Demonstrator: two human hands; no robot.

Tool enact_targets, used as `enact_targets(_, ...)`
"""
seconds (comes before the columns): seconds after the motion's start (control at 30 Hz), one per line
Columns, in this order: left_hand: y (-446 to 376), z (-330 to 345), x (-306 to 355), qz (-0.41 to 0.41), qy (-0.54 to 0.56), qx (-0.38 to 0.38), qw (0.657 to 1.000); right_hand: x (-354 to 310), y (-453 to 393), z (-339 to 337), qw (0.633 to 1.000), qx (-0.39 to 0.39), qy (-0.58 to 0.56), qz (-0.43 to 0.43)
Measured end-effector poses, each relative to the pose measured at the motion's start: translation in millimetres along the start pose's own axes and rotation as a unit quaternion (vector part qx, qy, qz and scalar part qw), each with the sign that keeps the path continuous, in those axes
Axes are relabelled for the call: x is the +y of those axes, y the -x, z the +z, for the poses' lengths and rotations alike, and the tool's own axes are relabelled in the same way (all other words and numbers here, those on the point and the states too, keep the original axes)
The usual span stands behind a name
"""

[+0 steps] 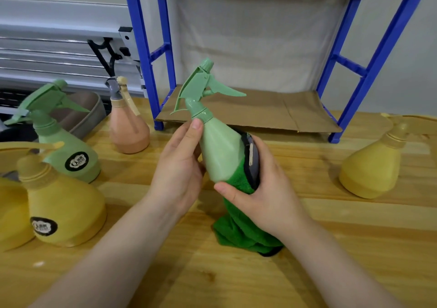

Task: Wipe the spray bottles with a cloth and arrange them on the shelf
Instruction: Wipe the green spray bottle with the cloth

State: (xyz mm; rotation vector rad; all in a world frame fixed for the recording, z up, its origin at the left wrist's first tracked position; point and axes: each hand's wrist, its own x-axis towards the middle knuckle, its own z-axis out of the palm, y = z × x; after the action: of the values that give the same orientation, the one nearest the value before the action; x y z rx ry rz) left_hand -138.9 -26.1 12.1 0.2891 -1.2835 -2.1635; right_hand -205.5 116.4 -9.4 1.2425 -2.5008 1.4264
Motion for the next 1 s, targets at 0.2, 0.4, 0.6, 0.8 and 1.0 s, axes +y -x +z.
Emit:
enact_targets(0.2, 4.7, 0.9, -5.6, 0.012, -0.035, -0.106, 0.994, -4.7, 0.0, -3.5, 0.999, 0.010, -0.020, -0.025)
enact_targets(0.4, 10.8, 1.4, -11.6, 0.026, -0.112, -0.192, 0.975, -15.7, 0.5, -12.7, 1.000, -0.014, -0.016, -0.004)
enact_targets(0.6, 13.0, -0.2, -6.1, 0.030, -0.084, -0.247, 0.965, -24.2, 4.4, -18.2, 0.999, -0.044, -0.024, 0.022)
enact_targets(0.8, 14.9, 1.7, -7.3, -0.053, -0.056, -0.239, 0.968, -21.5, 2.9, -13.0, 0.998, -0.043, -0.025, 0.023)
enact_targets(1.0, 16.7, 1.1, -1.6, -0.060, -0.057, -0.271, 0.959, -21.4, 4.5, -11.0, 0.997, -0.071, -0.005, -0.002)
